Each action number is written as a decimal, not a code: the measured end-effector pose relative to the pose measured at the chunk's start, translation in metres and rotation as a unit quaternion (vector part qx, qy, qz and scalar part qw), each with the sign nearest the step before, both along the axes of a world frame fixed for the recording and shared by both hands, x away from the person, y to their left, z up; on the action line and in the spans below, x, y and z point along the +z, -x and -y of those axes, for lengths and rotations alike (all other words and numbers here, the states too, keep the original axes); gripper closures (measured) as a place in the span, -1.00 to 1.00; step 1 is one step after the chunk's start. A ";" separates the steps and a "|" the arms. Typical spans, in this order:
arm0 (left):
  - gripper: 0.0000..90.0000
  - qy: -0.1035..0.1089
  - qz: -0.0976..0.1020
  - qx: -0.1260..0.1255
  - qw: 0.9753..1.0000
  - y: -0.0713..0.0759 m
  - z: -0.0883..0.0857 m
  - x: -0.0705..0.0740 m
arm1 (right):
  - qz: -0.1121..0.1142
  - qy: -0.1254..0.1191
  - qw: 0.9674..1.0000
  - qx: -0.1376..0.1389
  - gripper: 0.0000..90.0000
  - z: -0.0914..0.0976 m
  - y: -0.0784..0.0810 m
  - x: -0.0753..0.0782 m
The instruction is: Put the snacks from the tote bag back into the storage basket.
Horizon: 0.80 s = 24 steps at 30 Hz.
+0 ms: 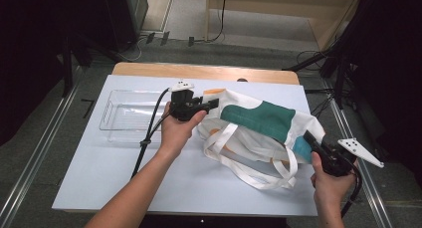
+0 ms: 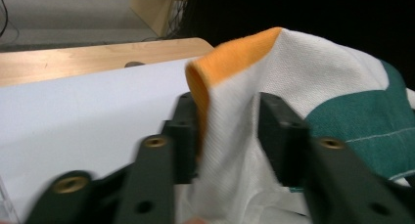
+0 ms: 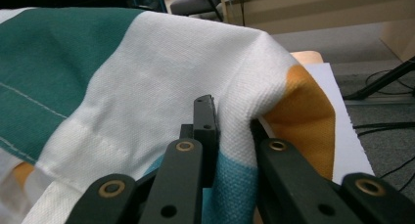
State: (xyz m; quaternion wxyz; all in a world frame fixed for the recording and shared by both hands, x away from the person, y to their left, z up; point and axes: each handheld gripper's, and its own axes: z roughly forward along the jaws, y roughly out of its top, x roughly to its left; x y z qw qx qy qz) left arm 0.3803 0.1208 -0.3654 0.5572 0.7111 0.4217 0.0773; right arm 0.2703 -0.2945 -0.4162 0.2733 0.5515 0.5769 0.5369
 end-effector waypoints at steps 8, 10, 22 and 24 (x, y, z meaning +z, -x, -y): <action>-0.18 -0.025 -0.025 0.031 0.999 0.025 -0.007 -0.032 | 0.002 0.003 1.000 0.000 0.62 -0.001 -0.012 -0.006; -0.09 -0.006 -0.042 0.029 0.999 0.028 -0.005 -0.041 | 0.002 0.001 1.000 0.009 0.34 0.002 -0.010 -0.004; 0.00 -0.014 -0.041 0.009 0.999 0.031 0.011 -0.063 | -0.005 -0.005 1.000 0.013 -0.04 0.031 0.028 0.020; -0.01 -0.018 -0.033 0.000 0.999 0.032 0.016 -0.066 | 0.011 -0.011 1.000 0.000 -0.03 0.035 0.035 0.026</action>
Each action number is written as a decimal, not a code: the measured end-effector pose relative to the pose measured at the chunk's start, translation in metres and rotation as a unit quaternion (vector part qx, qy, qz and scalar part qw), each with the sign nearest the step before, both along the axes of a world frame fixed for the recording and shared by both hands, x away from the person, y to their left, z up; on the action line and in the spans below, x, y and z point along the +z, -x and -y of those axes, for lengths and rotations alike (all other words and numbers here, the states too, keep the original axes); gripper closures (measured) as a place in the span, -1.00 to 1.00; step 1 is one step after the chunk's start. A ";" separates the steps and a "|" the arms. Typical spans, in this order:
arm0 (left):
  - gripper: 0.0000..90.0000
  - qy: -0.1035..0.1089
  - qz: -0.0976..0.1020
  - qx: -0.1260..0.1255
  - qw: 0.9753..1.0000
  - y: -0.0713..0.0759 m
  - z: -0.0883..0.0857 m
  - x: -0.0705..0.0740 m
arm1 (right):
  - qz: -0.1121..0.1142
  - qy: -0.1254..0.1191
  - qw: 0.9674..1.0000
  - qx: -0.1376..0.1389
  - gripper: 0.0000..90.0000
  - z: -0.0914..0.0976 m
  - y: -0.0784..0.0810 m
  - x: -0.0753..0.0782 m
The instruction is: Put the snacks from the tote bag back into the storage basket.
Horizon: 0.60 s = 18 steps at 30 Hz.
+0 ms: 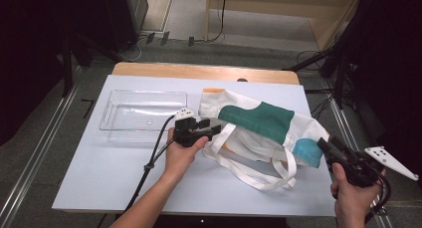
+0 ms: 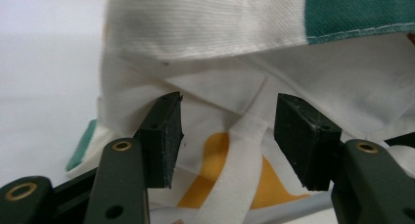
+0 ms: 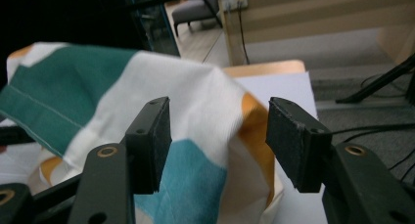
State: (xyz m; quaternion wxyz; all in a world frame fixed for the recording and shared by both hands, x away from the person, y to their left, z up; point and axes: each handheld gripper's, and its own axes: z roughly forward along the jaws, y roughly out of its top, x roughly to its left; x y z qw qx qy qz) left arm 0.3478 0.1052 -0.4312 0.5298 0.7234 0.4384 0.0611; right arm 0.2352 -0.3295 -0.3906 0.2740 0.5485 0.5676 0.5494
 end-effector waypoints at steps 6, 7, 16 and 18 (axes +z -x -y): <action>0.02 -0.011 0.016 -0.008 1.000 0.005 0.011 -0.001 | 0.036 0.010 0.999 0.026 -0.02 -0.027 0.011 0.016; 0.11 -0.010 0.015 -0.010 1.000 0.005 0.013 -0.001 | 0.039 0.007 0.998 0.044 -0.02 -0.035 0.010 0.019; 0.62 0.008 0.027 -0.023 0.999 0.010 0.015 0.008 | 0.012 0.110 0.989 0.094 -0.43 -0.115 -0.011 0.003; 0.74 0.008 0.027 -0.022 0.999 0.010 0.013 0.010 | 0.015 0.133 0.987 0.087 -0.61 -0.121 -0.015 0.000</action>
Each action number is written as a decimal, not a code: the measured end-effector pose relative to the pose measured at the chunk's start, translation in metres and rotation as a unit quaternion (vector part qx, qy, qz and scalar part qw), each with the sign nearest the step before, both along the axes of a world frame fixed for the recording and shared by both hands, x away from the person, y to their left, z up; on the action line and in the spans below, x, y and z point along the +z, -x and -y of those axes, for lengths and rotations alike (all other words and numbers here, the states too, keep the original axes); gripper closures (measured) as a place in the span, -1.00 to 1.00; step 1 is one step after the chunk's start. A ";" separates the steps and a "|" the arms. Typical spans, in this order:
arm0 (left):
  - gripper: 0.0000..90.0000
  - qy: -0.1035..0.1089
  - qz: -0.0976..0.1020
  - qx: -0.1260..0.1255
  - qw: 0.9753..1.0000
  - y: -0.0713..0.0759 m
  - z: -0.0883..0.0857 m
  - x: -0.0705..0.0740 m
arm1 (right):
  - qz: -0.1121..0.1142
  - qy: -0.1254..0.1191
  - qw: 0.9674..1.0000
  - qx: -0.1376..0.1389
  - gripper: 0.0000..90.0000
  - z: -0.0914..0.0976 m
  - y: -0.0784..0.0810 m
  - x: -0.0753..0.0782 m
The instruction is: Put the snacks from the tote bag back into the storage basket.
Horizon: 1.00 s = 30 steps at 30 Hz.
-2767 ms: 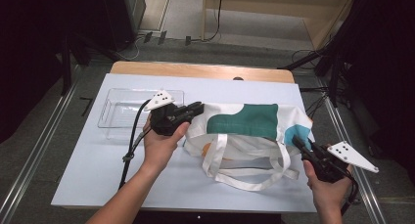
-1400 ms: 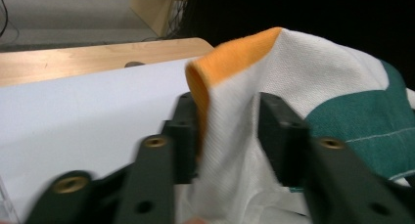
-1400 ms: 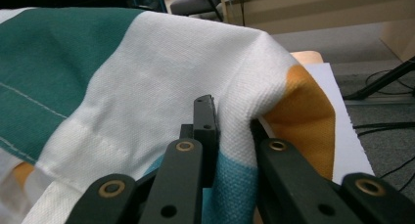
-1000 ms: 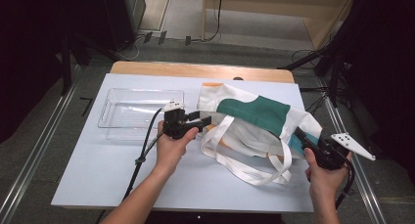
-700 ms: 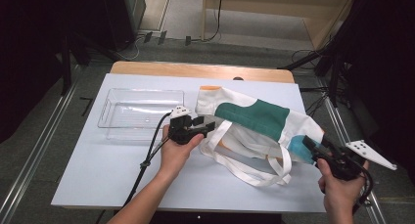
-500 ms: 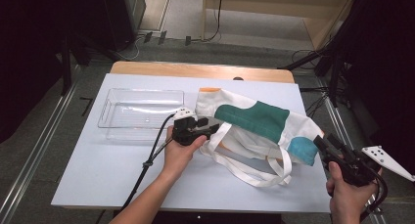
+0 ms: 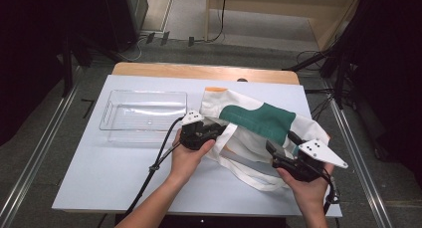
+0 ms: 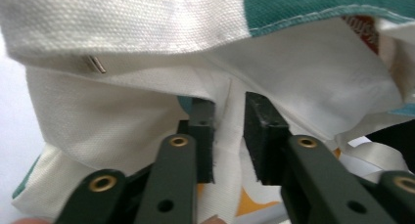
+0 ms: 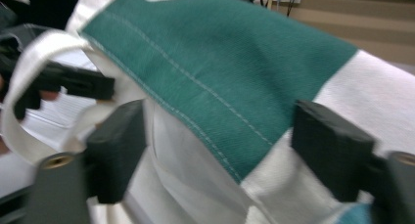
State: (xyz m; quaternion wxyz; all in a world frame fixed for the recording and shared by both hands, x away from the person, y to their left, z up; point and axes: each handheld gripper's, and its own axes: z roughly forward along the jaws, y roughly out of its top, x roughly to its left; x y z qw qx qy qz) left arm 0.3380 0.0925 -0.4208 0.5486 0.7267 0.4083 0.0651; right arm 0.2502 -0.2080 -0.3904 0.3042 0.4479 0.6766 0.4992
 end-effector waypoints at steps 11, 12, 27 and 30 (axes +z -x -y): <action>1.00 -0.015 0.015 -0.018 1.000 0.004 -0.003 0.004 | 0.023 0.016 0.998 -0.064 0.49 0.004 -0.004 -0.006; 1.00 -0.021 0.016 -0.018 0.999 0.004 -0.002 0.004 | 0.028 0.004 0.998 -0.055 0.60 0.007 -0.003 -0.003; 1.00 -0.101 -0.003 0.002 0.995 0.012 -0.006 -0.012 | 0.066 -0.050 0.996 -0.029 0.95 0.031 -0.032 0.047; 1.00 -0.116 -0.013 0.004 0.993 0.016 -0.008 -0.020 | 0.054 -0.059 0.996 -0.031 0.95 0.041 -0.052 0.060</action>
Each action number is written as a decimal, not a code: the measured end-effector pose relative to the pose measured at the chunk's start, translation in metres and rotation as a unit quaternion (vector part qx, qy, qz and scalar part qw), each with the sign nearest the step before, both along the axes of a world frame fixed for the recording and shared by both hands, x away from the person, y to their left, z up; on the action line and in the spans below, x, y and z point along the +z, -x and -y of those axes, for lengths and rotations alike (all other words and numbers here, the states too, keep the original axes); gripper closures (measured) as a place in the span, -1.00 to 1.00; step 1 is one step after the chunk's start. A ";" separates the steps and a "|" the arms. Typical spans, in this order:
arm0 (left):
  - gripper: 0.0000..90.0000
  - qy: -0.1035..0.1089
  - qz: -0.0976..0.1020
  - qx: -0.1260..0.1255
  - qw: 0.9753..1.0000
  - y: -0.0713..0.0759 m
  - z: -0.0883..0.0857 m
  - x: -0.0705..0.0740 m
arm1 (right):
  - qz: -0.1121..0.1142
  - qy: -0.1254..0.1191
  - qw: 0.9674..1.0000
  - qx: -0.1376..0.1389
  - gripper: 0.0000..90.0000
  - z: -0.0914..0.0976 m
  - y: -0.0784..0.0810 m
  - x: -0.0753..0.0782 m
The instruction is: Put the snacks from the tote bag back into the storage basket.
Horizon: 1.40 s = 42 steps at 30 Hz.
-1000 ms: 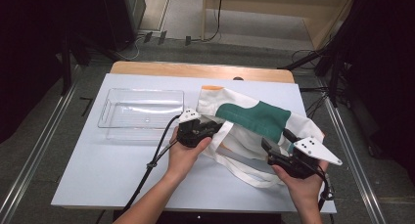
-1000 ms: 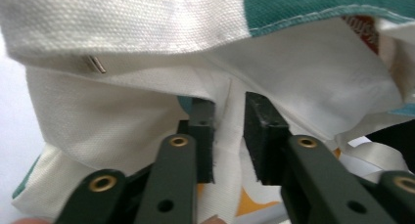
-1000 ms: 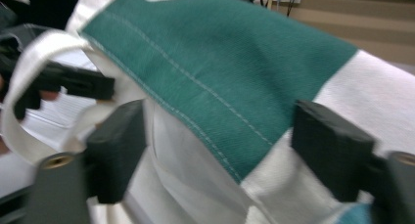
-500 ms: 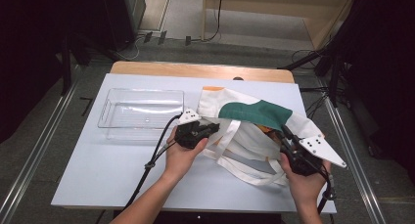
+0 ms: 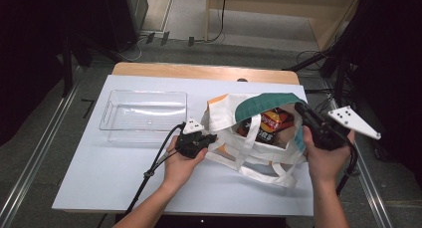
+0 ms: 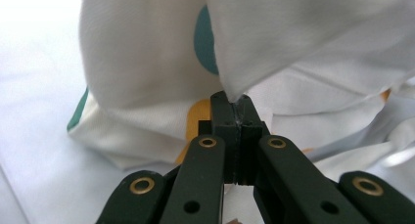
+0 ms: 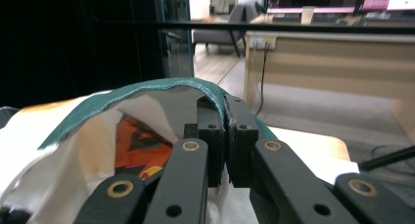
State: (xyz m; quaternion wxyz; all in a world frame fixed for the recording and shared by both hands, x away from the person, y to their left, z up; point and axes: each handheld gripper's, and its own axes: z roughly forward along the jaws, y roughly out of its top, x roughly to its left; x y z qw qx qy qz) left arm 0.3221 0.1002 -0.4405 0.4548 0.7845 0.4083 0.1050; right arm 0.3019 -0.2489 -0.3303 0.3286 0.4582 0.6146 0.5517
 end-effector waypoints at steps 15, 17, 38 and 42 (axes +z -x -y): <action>0.65 0.032 0.042 0.024 0.998 0.011 -0.007 0.006 | -0.102 -0.025 0.994 0.035 0.94 0.014 -0.044 -0.026; 0.41 0.048 0.049 0.029 0.997 0.011 -0.009 0.016 | -0.100 -0.029 0.994 0.041 0.94 0.013 -0.040 -0.027; 1.00 0.009 -0.028 -0.019 0.999 -0.005 0.005 0.008 | -0.055 -0.023 0.998 0.025 0.96 0.016 -0.032 -0.014; 1.00 0.002 -0.035 -0.004 0.999 -0.003 -0.004 0.003 | -0.040 -0.031 0.999 0.011 0.95 0.022 -0.037 -0.003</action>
